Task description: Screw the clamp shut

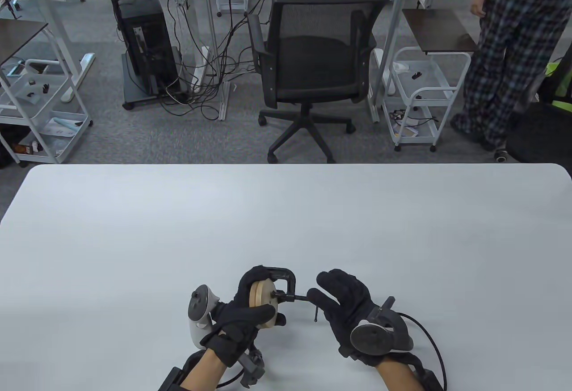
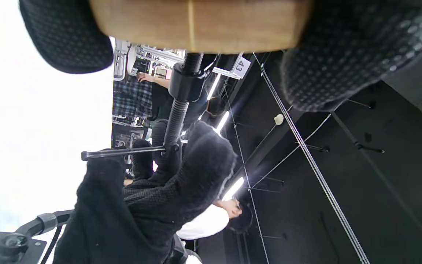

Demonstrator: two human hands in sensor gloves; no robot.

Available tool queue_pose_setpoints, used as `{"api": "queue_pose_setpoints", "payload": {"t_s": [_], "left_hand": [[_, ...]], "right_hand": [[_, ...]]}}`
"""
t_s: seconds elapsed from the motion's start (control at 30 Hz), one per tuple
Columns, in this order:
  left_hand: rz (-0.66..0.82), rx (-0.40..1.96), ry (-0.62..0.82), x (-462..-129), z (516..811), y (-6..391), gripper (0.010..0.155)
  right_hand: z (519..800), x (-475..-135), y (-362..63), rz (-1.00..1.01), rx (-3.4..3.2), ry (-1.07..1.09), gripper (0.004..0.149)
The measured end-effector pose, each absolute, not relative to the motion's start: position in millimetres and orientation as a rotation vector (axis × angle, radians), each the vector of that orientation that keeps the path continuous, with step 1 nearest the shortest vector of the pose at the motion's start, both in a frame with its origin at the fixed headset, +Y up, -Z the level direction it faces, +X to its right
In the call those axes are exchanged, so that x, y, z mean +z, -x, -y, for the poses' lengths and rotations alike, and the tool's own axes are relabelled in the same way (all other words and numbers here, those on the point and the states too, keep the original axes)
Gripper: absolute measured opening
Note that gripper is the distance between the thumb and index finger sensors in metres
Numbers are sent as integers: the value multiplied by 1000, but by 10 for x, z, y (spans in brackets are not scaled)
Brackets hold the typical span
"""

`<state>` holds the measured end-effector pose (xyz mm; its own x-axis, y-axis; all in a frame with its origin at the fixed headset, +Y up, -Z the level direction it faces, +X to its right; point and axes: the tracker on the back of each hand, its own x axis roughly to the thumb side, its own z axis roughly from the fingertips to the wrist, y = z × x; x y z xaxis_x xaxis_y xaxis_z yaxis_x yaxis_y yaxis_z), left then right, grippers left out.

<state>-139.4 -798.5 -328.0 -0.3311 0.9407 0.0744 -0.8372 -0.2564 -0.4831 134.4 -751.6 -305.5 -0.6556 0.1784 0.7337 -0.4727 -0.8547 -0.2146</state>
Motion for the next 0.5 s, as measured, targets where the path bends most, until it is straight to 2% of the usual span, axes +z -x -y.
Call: {"api": "queue_pose_setpoints", "payload": {"t_s": [0.17,0.5], "left_hand": [[538,1823,270,-3272,7973,1387,97],[543,1768,270,-3278,7983,1371,97]], "right_hand": [[7547,-3067,-1346,471,2398,-1001,72],[7647,-3166,-1437,290,2108,-758,59]]}}
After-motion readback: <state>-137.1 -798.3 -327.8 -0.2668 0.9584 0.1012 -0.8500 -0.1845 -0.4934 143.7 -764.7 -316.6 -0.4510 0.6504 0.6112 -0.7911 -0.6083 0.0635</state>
